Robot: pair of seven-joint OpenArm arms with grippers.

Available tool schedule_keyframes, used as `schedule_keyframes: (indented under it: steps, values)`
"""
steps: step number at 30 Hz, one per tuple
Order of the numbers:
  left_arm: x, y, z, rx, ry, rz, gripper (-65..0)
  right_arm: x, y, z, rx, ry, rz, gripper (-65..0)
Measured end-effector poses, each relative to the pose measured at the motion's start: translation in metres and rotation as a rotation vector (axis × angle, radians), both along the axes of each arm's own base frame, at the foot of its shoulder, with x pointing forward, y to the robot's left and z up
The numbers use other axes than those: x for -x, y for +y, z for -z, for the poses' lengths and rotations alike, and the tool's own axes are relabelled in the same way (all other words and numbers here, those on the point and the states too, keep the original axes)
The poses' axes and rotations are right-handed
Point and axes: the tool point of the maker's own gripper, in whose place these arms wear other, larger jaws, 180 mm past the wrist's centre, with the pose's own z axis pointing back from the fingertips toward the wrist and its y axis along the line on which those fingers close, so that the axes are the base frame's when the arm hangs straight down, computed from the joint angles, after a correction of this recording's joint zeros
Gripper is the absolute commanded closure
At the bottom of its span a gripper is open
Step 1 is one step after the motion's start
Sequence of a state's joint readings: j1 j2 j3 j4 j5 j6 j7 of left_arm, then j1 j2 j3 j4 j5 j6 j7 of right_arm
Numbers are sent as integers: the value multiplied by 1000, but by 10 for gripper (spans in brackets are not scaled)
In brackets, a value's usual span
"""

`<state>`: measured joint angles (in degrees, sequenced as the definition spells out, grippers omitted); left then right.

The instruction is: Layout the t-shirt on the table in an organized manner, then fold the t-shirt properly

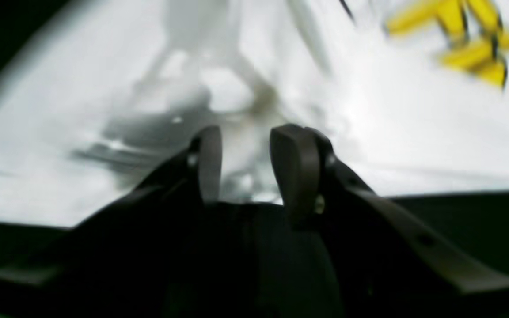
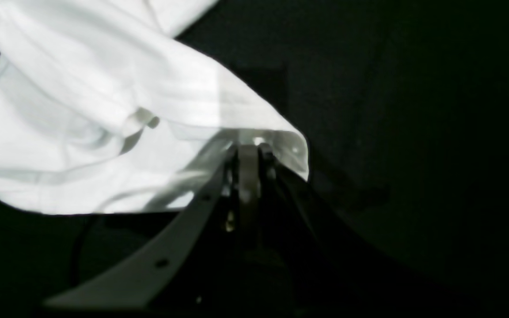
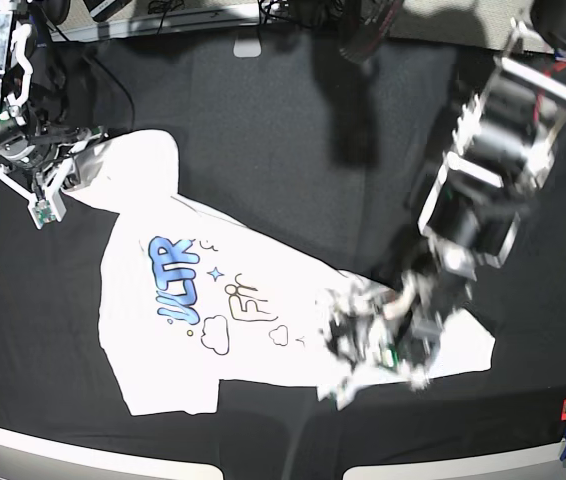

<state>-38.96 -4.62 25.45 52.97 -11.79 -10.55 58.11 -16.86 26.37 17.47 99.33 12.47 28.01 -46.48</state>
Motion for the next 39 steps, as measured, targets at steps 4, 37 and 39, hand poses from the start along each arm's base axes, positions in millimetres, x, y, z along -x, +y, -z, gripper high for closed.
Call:
schedule_keyframes:
  steps: [4, 37, 39]
  values:
    - [14, -13, 23, 87, -39, -1, -215, 0, 0, 0, 0, -1, 0, 0]
    - [-13, 0, -20, 67, -104, 197, -100, 0, 2, 0, -17, 1, 1, 0]
    - [-3, 0, -7, 67, -92, 215, -122, -1, 3, 0, -20, -3, 0, 0]
